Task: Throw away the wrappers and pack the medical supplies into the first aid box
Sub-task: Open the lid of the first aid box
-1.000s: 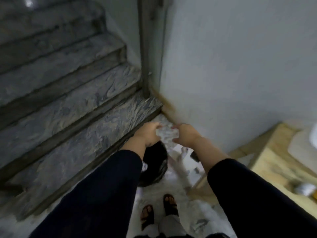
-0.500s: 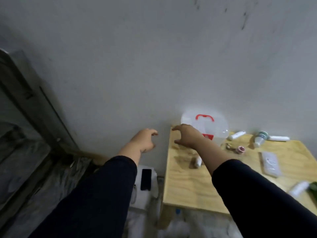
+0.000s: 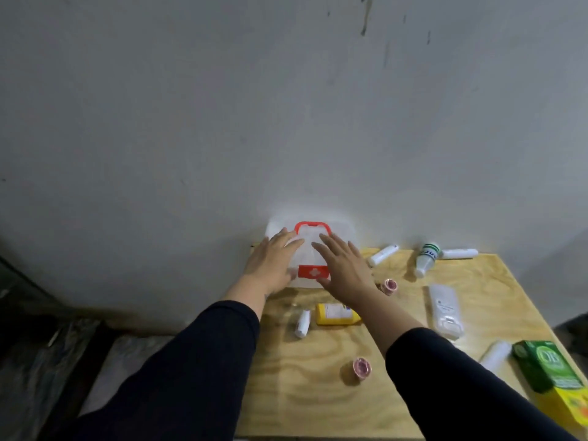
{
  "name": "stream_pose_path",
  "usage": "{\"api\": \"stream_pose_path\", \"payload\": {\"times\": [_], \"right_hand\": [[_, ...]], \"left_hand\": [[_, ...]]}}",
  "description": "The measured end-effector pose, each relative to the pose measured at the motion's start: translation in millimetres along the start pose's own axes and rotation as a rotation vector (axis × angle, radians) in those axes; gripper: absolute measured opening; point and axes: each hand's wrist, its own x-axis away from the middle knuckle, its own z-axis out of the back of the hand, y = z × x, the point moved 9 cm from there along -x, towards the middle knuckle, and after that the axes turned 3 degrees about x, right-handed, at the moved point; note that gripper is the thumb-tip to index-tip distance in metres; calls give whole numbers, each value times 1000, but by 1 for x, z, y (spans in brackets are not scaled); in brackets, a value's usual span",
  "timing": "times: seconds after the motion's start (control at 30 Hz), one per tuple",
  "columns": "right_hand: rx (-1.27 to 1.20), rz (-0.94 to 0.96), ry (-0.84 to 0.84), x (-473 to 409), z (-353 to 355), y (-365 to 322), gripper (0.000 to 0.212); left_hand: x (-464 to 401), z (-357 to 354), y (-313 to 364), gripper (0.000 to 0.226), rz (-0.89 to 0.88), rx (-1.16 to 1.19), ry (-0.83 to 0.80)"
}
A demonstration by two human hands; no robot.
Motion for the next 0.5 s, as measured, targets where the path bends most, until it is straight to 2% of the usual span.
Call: {"api": "stream_pose_path", "payload": {"times": [0.1, 0.2, 0.5], "right_hand": [[65, -3, 30, -3, -17, 0, 73], [132, -8, 92, -3, -27, -2, 76], [200, -9, 146, -4, -29, -5, 78]], "left_hand": [[-5, -11, -5, 79, -12, -71, -2], [-5, -18, -8, 83, -27, -144, 67], [-4, -20, -11, 80, -38, -119, 125]]}}
